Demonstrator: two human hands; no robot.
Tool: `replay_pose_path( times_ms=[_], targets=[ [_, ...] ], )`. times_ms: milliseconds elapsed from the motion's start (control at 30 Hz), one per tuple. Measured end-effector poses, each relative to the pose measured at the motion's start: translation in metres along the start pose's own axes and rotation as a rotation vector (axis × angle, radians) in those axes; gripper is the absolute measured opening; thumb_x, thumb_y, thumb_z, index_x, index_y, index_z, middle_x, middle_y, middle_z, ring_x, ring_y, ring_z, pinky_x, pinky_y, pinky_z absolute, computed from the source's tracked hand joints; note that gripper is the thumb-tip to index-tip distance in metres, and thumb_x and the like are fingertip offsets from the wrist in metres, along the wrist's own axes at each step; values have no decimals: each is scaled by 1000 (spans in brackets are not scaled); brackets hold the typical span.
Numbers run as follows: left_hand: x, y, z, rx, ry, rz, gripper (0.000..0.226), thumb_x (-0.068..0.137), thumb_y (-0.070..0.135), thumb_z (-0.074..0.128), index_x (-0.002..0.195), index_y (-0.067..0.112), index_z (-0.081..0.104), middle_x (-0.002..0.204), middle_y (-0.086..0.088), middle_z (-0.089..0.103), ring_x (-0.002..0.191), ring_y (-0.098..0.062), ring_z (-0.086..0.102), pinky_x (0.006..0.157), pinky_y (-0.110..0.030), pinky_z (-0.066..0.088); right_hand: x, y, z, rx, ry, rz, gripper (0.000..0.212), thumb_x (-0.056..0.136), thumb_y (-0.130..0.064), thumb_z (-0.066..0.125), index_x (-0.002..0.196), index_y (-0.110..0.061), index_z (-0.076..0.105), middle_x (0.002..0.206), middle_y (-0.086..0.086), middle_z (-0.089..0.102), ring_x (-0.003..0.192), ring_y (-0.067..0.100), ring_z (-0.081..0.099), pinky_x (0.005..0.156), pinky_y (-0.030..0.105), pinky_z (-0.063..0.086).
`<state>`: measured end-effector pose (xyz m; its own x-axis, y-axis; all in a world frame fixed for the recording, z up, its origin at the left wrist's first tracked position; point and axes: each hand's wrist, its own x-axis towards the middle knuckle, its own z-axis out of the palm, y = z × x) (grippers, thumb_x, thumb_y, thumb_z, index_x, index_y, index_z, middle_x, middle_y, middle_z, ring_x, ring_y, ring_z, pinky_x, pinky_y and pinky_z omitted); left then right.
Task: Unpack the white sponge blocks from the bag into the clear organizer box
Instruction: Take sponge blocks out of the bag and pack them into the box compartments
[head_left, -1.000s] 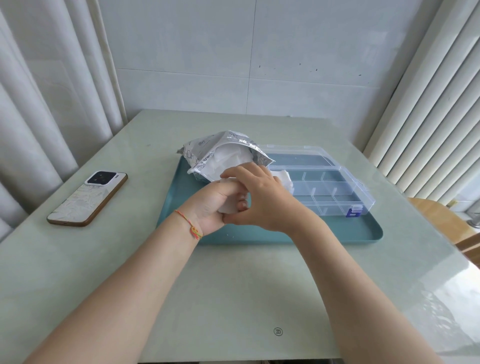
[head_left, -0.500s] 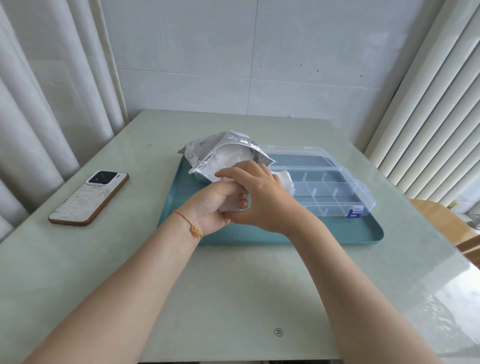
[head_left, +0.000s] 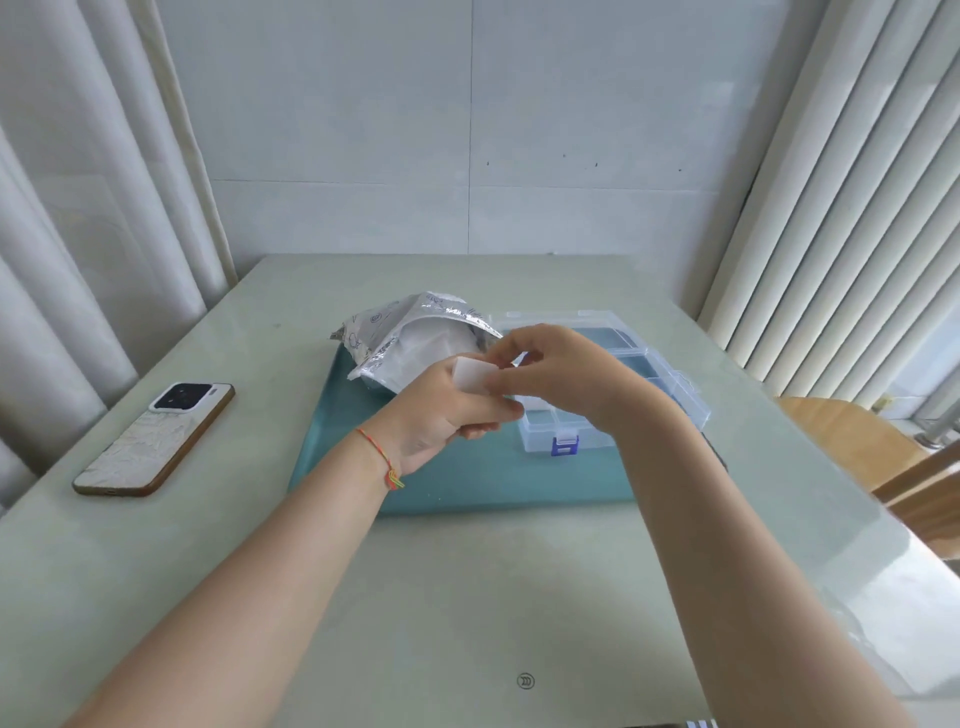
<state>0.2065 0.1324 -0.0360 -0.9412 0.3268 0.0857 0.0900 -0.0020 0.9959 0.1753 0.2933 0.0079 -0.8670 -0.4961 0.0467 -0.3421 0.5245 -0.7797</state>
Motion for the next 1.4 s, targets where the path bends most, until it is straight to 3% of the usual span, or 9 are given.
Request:
replay_pose_path(
  times_ms=[133, 267, 400, 500, 667, 833, 1033, 1233, 1400],
  targets=[
    [16, 8, 15, 30, -21, -33, 31, 72, 6, 73, 100, 11, 64, 70, -3, 56, 59, -11, 51, 52, -19, 37, -2, 8, -23, 43, 80, 44, 9, 87, -25, 72, 90, -16, 72, 57, -25, 56, 53, -6, 47, 53, 8, 33],
    [35, 4, 20, 210, 199, -170, 28, 86, 9, 69, 112, 8, 58, 67, -4, 59, 51, -15, 53, 46, -23, 40, 4, 28, -53, 274, 312, 138, 6, 86, -15, 66, 83, -12, 70, 77, 1, 70, 73, 13, 64, 76, 33, 52],
    [48, -15, 15, 622, 395, -142, 14, 89, 17, 57, 101, 19, 64, 62, 0, 58, 41, -14, 48, 47, -22, 39, 16, 51, -71, 188, 374, 235, 9, 88, -11, 62, 86, -12, 71, 75, 1, 71, 64, 10, 63, 60, 19, 48],
    [50, -20, 17, 766, 360, -123, 16, 89, 23, 55, 100, 33, 62, 64, 1, 64, 47, -15, 56, 55, -26, 46, 32, 67, -68, 69, 352, 316, 13, 86, -8, 65, 99, -10, 66, 71, 1, 66, 61, 13, 56, 44, 15, 39],
    [56, -24, 16, 906, 346, -116, 24, 90, 29, 56, 114, 29, 59, 81, -2, 68, 67, -23, 64, 76, -37, 55, 56, 75, -55, -79, 272, 309, 15, 82, -13, 72, 84, -18, 58, 86, 5, 66, 76, 21, 56, 63, 27, 46],
    [56, -23, 18, 948, 334, -78, 34, 91, 28, 56, 123, 27, 44, 86, -3, 67, 71, -23, 66, 65, -34, 49, 65, 67, -40, -103, 193, 270, 6, 85, -10, 69, 88, -14, 66, 66, -6, 62, 58, 9, 50, 49, 17, 41],
    [57, -21, 20, 1045, 277, -70, 31, 94, 24, 49, 124, 27, 57, 72, 6, 56, 75, -23, 55, 64, -30, 41, 73, 71, -26, -214, 156, 259, 6, 84, -9, 68, 81, -15, 67, 71, -4, 61, 65, 12, 53, 53, 20, 41],
    [57, -22, 22, 1105, 313, -72, 26, 94, 27, 48, 118, 26, 59, 93, 2, 63, 82, -23, 52, 69, -29, 41, 74, 72, -11, -365, 216, 212, 14, 84, -8, 56, 81, -20, 62, 79, -7, 61, 89, 20, 62, 84, 37, 52],
    [59, -20, 24, 1238, 309, -123, 26, 95, 29, 44, 114, 22, 60, 103, -3, 66, 85, -26, 55, 71, -31, 43, 75, 74, -11, -494, 129, 217, 17, 85, -14, 58, 83, -27, 69, 93, -7, 65, 97, 20, 60, 86, 33, 46]
  ],
)
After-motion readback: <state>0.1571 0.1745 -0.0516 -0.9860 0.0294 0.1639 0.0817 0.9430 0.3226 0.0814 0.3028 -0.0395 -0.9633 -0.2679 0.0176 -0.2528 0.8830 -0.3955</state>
